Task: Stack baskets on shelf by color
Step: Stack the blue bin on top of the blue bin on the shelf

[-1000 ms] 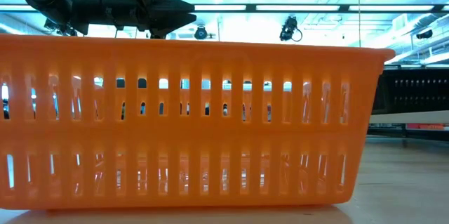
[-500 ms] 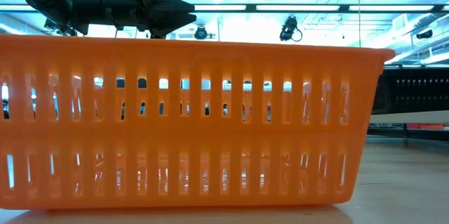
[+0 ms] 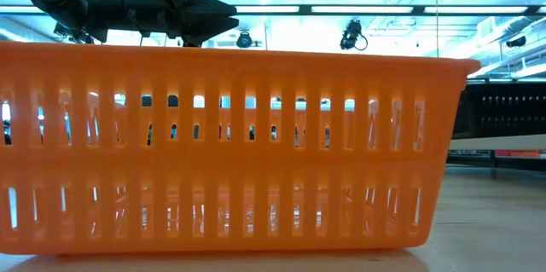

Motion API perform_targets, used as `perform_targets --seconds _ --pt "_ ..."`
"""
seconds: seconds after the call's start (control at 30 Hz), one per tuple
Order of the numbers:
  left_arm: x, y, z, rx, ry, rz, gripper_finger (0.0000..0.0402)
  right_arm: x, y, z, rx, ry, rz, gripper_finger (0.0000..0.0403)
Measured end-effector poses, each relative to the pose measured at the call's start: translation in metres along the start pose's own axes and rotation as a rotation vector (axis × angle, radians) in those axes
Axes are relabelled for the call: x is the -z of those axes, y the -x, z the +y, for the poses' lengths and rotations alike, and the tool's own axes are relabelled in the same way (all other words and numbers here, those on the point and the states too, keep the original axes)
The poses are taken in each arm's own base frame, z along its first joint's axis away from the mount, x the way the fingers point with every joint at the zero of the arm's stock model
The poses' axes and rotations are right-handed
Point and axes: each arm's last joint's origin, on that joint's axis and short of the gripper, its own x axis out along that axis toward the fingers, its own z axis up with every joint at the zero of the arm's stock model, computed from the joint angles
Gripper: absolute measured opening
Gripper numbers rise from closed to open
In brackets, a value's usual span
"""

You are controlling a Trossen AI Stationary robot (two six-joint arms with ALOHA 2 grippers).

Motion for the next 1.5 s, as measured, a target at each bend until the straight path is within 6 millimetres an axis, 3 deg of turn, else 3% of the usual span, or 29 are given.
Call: perform_targets --seconds 0.47,1.17,1.5 --pt "0.0 0.0 0.0 0.0 -0.022 0.0 0.0116 -0.017 0.019 -0.006 0.021 0.045 -0.075 0.0142" --pt "0.001 0.0 0.0 -0.002 -0.022 0.009 0.0116 -0.023 0.017 -0.006 0.031 0.057 -0.103 0.0142" --pt "0.001 0.0 0.0 -0.003 -0.021 0.01 0.0116 -0.021 0.004 -0.008 0.036 0.084 -0.086 0.0142"
